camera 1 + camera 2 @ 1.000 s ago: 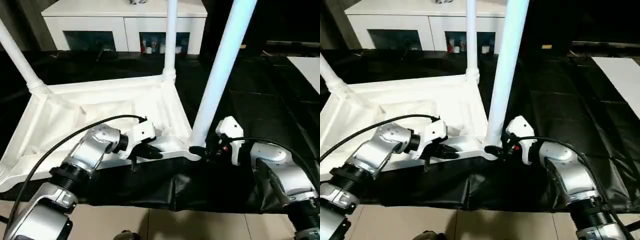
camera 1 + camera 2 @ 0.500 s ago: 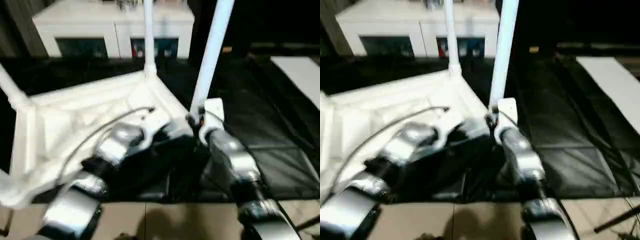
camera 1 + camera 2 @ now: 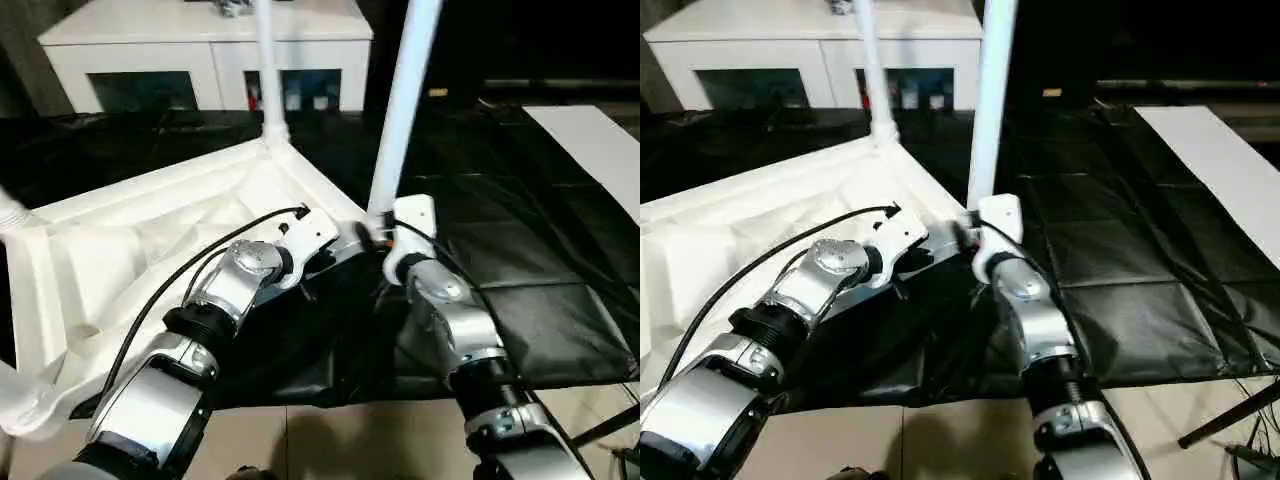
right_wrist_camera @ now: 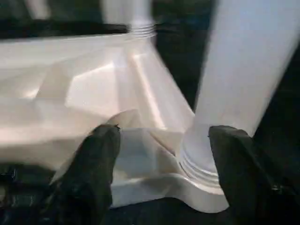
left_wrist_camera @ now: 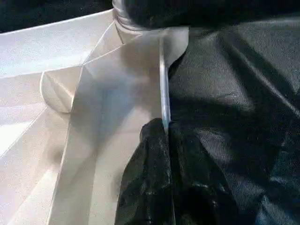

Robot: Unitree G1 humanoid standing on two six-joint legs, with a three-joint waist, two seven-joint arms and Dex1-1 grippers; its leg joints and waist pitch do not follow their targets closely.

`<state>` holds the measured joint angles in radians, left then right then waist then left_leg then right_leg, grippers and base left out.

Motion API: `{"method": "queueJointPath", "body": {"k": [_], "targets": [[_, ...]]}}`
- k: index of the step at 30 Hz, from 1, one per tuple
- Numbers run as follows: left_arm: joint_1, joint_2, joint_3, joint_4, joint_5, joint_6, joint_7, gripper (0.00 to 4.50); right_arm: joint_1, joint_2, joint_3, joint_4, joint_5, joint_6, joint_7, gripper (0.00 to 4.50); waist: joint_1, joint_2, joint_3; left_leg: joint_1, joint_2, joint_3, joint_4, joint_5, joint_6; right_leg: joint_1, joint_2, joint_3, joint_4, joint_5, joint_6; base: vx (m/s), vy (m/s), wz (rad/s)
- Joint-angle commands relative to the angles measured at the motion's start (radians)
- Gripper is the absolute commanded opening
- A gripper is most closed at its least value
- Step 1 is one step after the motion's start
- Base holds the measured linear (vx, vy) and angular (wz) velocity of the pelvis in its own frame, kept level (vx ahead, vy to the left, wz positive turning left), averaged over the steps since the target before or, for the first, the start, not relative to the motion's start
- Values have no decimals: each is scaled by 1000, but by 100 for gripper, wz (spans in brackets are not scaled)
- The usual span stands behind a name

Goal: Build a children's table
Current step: Rotate leg to tighten

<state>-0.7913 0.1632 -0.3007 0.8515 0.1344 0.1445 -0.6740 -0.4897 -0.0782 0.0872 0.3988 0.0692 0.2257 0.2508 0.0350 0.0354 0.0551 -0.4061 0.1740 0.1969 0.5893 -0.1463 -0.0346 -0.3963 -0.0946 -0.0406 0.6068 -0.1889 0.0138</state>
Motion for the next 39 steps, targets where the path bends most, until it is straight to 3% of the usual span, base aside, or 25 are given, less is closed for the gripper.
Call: {"method": "queueJointPath", "body": {"k": [1, 3, 5, 6, 7, 10, 12, 15, 16, 19, 20, 24, 28, 29, 34, 39], "targets": [[17, 37, -14, -57, 12, -18, -63, 0, 33, -88, 28, -88, -10, 21, 110, 346, 5, -7, -73, 34, 48, -27, -77, -333, 21, 29, -51, 33, -85, -234, -181, 0, 0, 0], [30, 54, -23, -80, 11, -23, -99, 0, 55, -137, 46, -125, -14, 28, 177, 346, 8, -8, -76, 28, 48, -26, -73, -280, 41, 36, -48, 31, -76, -156, -198, 0, 0, 0], [65, 104, -48, -141, -2, -30, -200, 0, 120, -266, 83, -230, 4, 47, 374, 346, 14, -8, -79, 22, 49, -26, -65, -222, 77, 47, -47, 31, -64, -40, -224, 62, -14, -2], [65, 104, -48, -141, -2, -30, -200, 0, 120, -266, 83, -230, 4, 47, 374, 346, 15, -8, -80, 24, 51, -24, -63, -209, 87, 45, -47, 31, -62, -12, -233, 65, -15, -1], [87, 131, -59, -178, -19, -30, -269, 0, 153, -337, 109, -277, 11, 30, 469, 346, 15, -10, -81, 24, 49, -23, -60, -190, 100, 49, -48, 29, -59, 20, -254, 53, -18, -1], [135, 191, -85, -259, -61, -45, -430, 0, 192, -429, 118, -333, 44, 24, 567, 346, 18, -9, -79, 25, 52, -21, -57, -185, 123, 47, -51, 30, -56, 25, -278, 0, 0, 0], [151, 213, -92, -290, -75, -28, -483, 0, 194, -443, 110, -337, 56, 24, 580, 346, 17, -5, -74, 30, 54, -19, -60, -224, 109, 39, -47, 29, -63, -49, -283, 0, 0, 0], [169, 238, -97, -334, -92, -9, -541, 0, 174, -441, 96, -315, 66, 22, 591, 346, 21, -1, -64, 43, 59, -20, -73, -336, 50, 27, -44, 31, -74, -211, -265, 0, 0, 0], [171, 242, -98, -342, -94, -4, -545, 0, 169, -439, 99, -309, 61, 22, 599, 346, 23, -5, -62, 54, 59, -20, -76, -400, 11, 19, -45, 34, -80, -286, -244, 0, 0, 0], [168, 240, -93, -341, -90, -1, -533, 0, 158, -432, 114, -285, 44, 16, 607, 346, 21, -3, -60, 50, 57, -23, -80, -427, -11, 18, -46, 37, -83, -319, -219, 0, 0, 0], [166, 240, -93, -340, -89, -1, -531, 0, 156, -431, 117, -282, 45, 18, 611, 346, 20, -8, -61, 47, 56, -25, -81, -430, -14, 21, -48, 36, -83, -331, -208, 0, 0, 0], [169, 244, -89, -351, -86, 5, -531, 0, 150, -434, 130, -265, 44, 15, 621, 346, 19, -10, -63, 42, 53, -26, -78, -404, -7, 22, -52, 37, -86, -340, -195, 0, 0, 0], [174, 249, -86, -364, -88, 15, -537, 0, 142, -438, 132, -227, 46, 12, 639, 346, 21, -11, -67, 39, 54, -23, -74, -349, 16, 24, -50, 37, -80, -275, -211, 0, 0, 0], [174, 250, -86, -364, -89, 16, -536, 0, 139, -434, 126, -221, 51, 14, 638, 319, 22, -11, -68, 38, 53, -21, -72, -335, 22, 25, -49, 37, -79, -255, -216, 0, 0, 0], [174, 252, -88, -359, -88, 17, -533, 0, 126, -414, 108, -196, 67, 20, 641, 276, 20, -10, -71, 34, 52, -21, -70, -299, 39, 31, -47, 34, -72, -202, -234, 0, 0, 0], [173, 253, -89, -360, -86, 19, -536, 0, 124, -402, 109, -174, 65, 10, 646, 263, 20, -10, -69, 36, 52, -21, -70, -314, 34, 29, -47, 33, -74, -231, -233, 0, 0, 0]]}}
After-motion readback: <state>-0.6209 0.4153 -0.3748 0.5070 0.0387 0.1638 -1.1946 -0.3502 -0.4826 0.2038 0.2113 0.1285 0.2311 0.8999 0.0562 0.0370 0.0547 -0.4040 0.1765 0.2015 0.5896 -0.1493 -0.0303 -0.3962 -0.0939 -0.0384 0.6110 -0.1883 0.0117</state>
